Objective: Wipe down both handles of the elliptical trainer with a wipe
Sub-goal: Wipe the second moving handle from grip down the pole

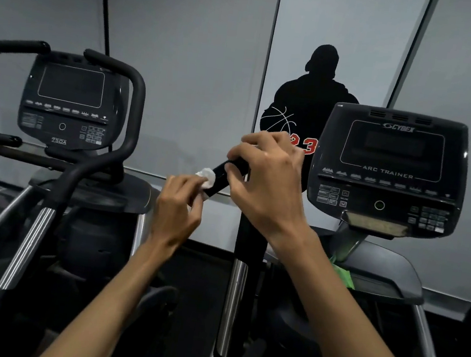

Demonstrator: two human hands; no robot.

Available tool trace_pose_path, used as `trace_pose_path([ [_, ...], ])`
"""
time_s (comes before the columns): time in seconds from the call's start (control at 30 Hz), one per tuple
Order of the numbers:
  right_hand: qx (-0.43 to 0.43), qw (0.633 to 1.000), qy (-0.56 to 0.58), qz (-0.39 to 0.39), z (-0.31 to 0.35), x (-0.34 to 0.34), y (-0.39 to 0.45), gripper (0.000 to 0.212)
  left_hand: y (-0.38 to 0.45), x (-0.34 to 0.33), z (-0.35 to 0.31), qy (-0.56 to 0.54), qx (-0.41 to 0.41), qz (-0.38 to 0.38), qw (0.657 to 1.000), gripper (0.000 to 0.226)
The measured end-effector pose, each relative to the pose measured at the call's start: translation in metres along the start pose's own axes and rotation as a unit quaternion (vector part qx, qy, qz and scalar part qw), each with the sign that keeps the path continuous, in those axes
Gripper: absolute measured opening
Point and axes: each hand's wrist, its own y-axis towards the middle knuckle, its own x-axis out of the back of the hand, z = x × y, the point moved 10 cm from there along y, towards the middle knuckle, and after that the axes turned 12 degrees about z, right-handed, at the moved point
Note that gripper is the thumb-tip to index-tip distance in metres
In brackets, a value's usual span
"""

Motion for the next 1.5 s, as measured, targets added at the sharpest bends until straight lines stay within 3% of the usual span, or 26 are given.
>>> trace_pose_path([
  [0.07,0.026,0.998,-0.011,0.064,0.007,-0.006,0.013,0.015,-0.006,0.0,0.003,0.023,-0.038,0.015,0.999,0.05],
  [0.13,0.049,0.986,-0.049,0.153,0.014,-0.02,0.027,0.018,0.003,0.0,0.015,0.014,-0.02,0.018,1.0,0.051],
  [0.33,0.101,0.94,-0.142,0.294,0.029,-0.064,0.064,0.023,0.001,0.0,0.012,0.0,-0.024,0.022,0.999,0.026],
  [0.43,0.085,0.893,-0.202,0.393,0.022,-0.089,0.065,0.024,0.012,0.01,0.033,-0.038,0.037,-0.007,0.999,0.014],
  [0.5,0.081,0.863,-0.247,0.433,0.019,-0.099,0.064,0.014,0.016,0.01,0.026,-0.053,0.038,-0.009,0.998,0.013],
  [0.6,0.087,0.845,-0.285,0.444,0.023,-0.102,0.063,0.019,-0.001,0.001,0.009,-0.057,0.0,0.016,0.998,0.014],
  [0.8,0.08,0.842,-0.289,0.448,0.023,-0.104,0.061,0.03,0.026,0.008,0.017,-0.055,0.045,-0.009,0.997,0.004],
  [0.93,0.081,0.841,-0.281,0.455,0.019,-0.101,0.059,0.03,-0.007,0.0,-0.008,-0.013,-0.034,0.014,0.999,0.018],
  [1.1,0.066,0.84,-0.264,0.469,0.014,-0.104,0.06,0.029,0.015,0.013,0.028,-0.05,0.077,-0.052,0.994,0.006],
  [1.33,0.054,0.84,-0.259,0.474,0.014,-0.111,0.067,0.013,-0.013,0.007,0.014,-0.005,0.006,-0.027,1.0,0.023],
  [1.43,0.042,0.846,-0.239,0.475,0.01,-0.113,0.075,0.027,0.005,0.015,0.033,-0.039,0.061,-0.054,0.996,0.007],
  [1.5,0.036,0.847,-0.222,0.481,0.008,-0.117,0.082,0.035,0.01,0.011,0.025,-0.042,0.065,-0.046,0.996,0.009],
])
